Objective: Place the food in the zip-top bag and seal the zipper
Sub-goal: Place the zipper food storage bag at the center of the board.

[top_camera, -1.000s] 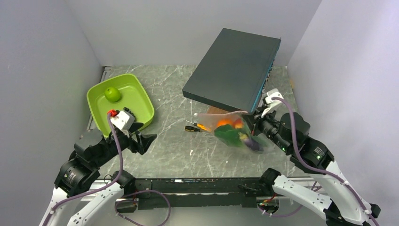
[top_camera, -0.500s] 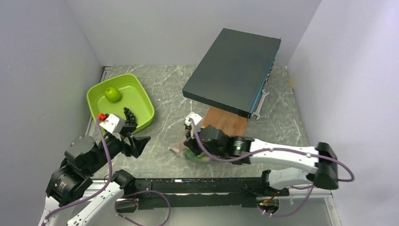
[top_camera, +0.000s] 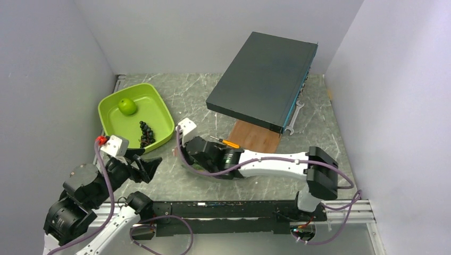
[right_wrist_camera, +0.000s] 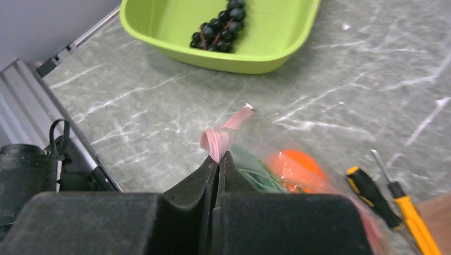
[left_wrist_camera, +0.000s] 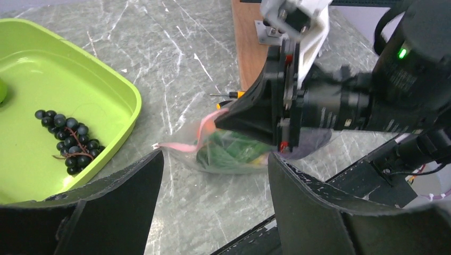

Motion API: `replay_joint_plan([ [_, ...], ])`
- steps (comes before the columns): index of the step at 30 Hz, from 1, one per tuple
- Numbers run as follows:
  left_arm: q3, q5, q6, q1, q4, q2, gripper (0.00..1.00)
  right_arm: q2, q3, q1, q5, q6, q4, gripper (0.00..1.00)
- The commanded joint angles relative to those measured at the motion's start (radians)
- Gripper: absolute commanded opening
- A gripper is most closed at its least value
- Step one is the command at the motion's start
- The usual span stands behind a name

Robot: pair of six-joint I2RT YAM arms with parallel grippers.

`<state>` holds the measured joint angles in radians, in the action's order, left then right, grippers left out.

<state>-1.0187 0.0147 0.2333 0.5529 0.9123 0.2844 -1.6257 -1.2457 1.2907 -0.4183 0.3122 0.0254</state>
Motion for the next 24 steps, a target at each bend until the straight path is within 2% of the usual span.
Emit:
replay_joint_plan([
  [1, -0.041, -0.083, 0.051, -0.001, 0.029, -0.033, 0.76, -0.096, -0.023, 0.055, 0.091, -0.006, -0.113, 0.0],
  [6, -0.032, -0.119, 0.078, -0.001, 0.052, -0.079, 0.77, -0.214, -0.01, 0.129, 0.126, -0.005, -0.112, 0.0],
  [11, -0.03, -0.136, 0.096, -0.001, 0.069, -0.11, 0.78, -0.233, 0.032, 0.13, 0.16, 0.005, -0.12, 0.0],
  [16, -0.025, -0.146, 0.107, -0.002, 0.073, -0.123, 0.78, -0.266, -0.014, 0.12, 0.135, -0.047, -0.047, 0.02],
  [18, -0.024, -0.141, 0.11, -0.002, 0.071, -0.123, 0.78, -0.259, -0.016, 0.112, 0.147, -0.067, -0.035, 0.14],
  [22, -0.032, -0.142, 0.112, -0.002, 0.078, -0.12, 0.78, -0.163, -0.001, 0.12, 0.245, -0.158, -0.034, 0.55],
  [24, -0.039, -0.154, 0.12, -0.002, 0.081, -0.117, 0.78, -0.11, -0.011, 0.13, 0.267, -0.176, 0.002, 0.68],
])
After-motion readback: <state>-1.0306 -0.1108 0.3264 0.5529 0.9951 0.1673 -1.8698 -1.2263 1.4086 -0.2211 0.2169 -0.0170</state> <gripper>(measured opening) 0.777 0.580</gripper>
